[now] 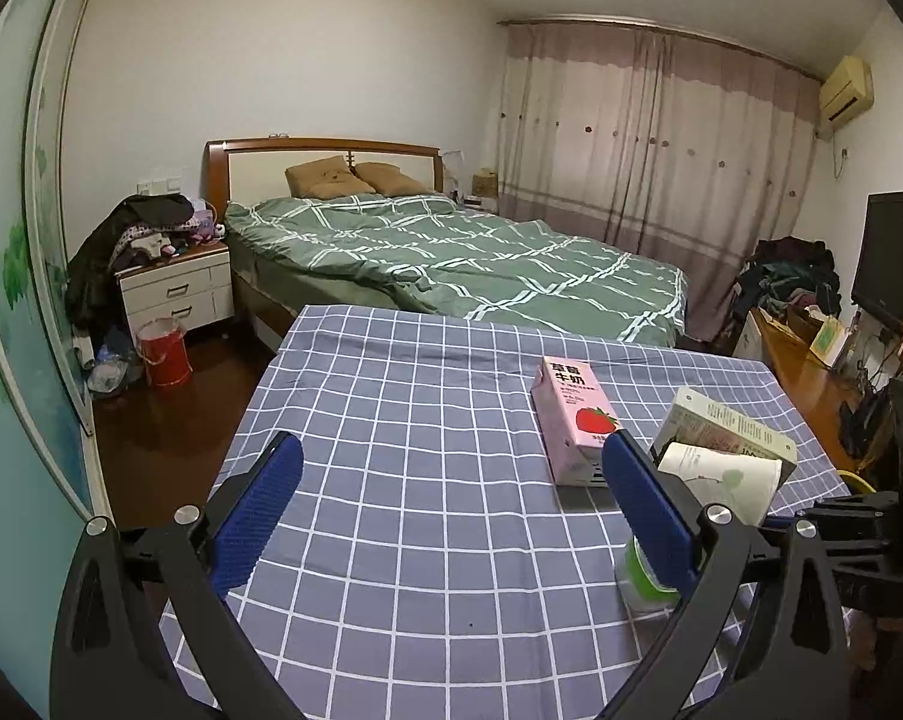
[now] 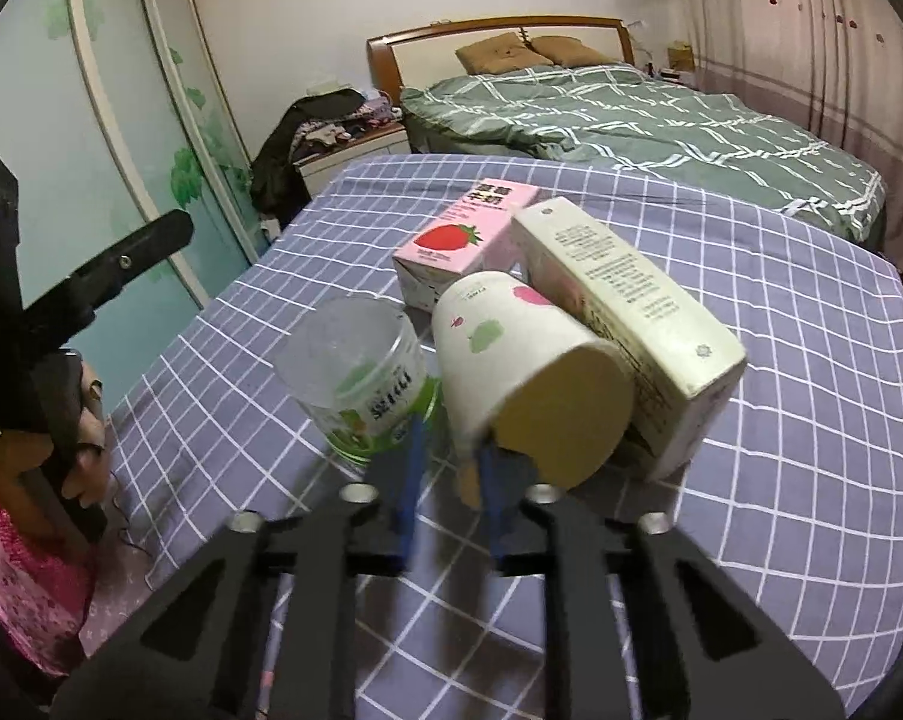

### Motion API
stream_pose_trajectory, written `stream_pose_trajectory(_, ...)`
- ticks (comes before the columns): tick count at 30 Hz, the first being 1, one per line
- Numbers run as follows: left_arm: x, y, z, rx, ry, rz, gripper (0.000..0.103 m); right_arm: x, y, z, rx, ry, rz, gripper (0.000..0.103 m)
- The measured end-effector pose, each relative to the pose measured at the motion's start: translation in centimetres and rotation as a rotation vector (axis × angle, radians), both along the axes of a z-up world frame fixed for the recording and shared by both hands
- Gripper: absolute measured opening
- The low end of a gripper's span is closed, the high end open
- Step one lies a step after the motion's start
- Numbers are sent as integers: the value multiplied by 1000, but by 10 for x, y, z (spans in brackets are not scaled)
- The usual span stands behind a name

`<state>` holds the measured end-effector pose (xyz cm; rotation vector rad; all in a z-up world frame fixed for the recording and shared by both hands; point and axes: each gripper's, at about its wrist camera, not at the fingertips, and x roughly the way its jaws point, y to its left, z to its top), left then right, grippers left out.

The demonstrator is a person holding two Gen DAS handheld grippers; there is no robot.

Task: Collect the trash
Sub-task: 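Grasp the beige paper cup rim with the right gripper, then carry the paper cup over the yellow bin and open the right gripper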

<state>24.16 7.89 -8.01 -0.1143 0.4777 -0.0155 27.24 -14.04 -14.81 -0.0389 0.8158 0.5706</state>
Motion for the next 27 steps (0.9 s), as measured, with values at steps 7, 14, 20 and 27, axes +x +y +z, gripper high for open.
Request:
stream_pose_trajectory(7,2,1,-2,-10,12,-1,98,-35,-12,22,17,-78,-29,4)
stream_pose_trajectory(14,3,-6,-4,9,19,-20,98,-79,-44,38,81,-106,-75,4)
stream_pose_trajectory(20,5,-10,-6,16,24,-22,98,-106,-98,43,144,-107,-197,4)
stream_pose_trajectory(27,7,-11,-9,27,35,-20,98,-124,-158,56,182,-152,-367,4)
